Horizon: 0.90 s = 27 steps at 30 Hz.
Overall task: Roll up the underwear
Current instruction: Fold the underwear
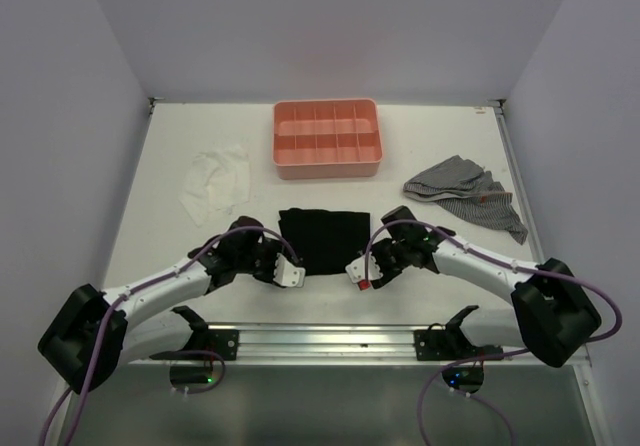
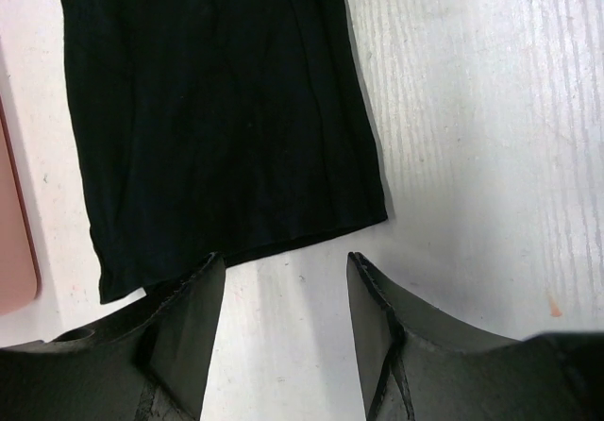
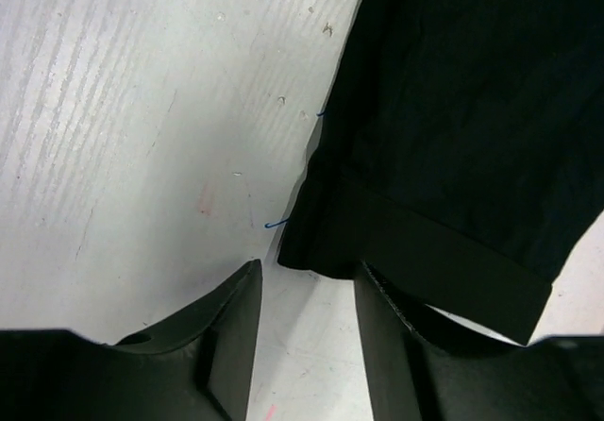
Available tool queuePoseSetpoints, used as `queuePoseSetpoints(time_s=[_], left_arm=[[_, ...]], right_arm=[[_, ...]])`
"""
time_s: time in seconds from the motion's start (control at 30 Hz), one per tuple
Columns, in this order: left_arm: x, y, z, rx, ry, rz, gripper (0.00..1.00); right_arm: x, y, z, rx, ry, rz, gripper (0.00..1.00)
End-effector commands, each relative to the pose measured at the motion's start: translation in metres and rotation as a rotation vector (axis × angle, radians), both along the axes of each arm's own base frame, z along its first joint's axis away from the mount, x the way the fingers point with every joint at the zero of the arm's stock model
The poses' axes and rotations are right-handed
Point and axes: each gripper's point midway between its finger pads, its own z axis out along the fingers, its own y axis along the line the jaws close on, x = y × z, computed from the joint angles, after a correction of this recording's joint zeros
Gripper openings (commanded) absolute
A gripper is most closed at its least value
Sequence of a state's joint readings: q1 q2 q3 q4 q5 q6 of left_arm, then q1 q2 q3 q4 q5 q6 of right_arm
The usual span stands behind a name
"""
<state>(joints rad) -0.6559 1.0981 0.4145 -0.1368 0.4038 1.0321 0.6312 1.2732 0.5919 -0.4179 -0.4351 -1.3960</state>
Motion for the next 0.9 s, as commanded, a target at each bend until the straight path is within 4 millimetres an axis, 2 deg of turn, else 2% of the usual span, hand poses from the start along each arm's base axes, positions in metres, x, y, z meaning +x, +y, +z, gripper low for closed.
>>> queuePoseSetpoints(time_s=[0.0,0.1,0.23,0.33,0.53,0.57,0.67,0.8,0.87], left_arm=[[0.004,-0.008,0.005,-0.03,-0.031,-0.014,0.58],[0.002,-0.01,0.004,-0.029,-0.027,-0.026,0.58],[-0.006,-0.013,0.002,-0.023,-0.028,-0.067,0.58],[-0.014,-0.016,-0.001,-0.013,-0.035,-0.113,0.59],[-0.03,-0.022,-0.006,-0.008,-0.048,-0.19,0.59],[-0.03,-0.023,-0.007,-0.006,-0.049,-0.192,0.59],[-0.03,-0.025,-0.011,0.006,-0.052,-0.192,0.59],[-0.026,-0.022,-0.022,0.042,-0.045,-0.169,0.55],[-0.027,-0.017,-0.028,0.059,-0.048,-0.162,0.48]], right_arm=[[0.001,0.006,-0.003,0.002,-0.027,0.022,0.46],[-0.002,0.003,-0.013,-0.022,-0.027,0.024,0.43],[0.0,0.007,-0.015,-0.011,-0.029,0.01,0.43],[0.001,0.008,-0.018,-0.014,-0.039,0.007,0.39],[0.001,0.008,-0.022,-0.014,-0.031,-0.002,0.16],[0.001,0.008,-0.022,-0.013,-0.031,0.0,0.09],[0.001,0.009,-0.021,-0.01,-0.029,-0.006,0.0],[0.0,0.01,-0.019,0.002,-0.028,-0.01,0.0],[-0.001,0.01,-0.019,0.004,-0.023,-0.011,0.0]])
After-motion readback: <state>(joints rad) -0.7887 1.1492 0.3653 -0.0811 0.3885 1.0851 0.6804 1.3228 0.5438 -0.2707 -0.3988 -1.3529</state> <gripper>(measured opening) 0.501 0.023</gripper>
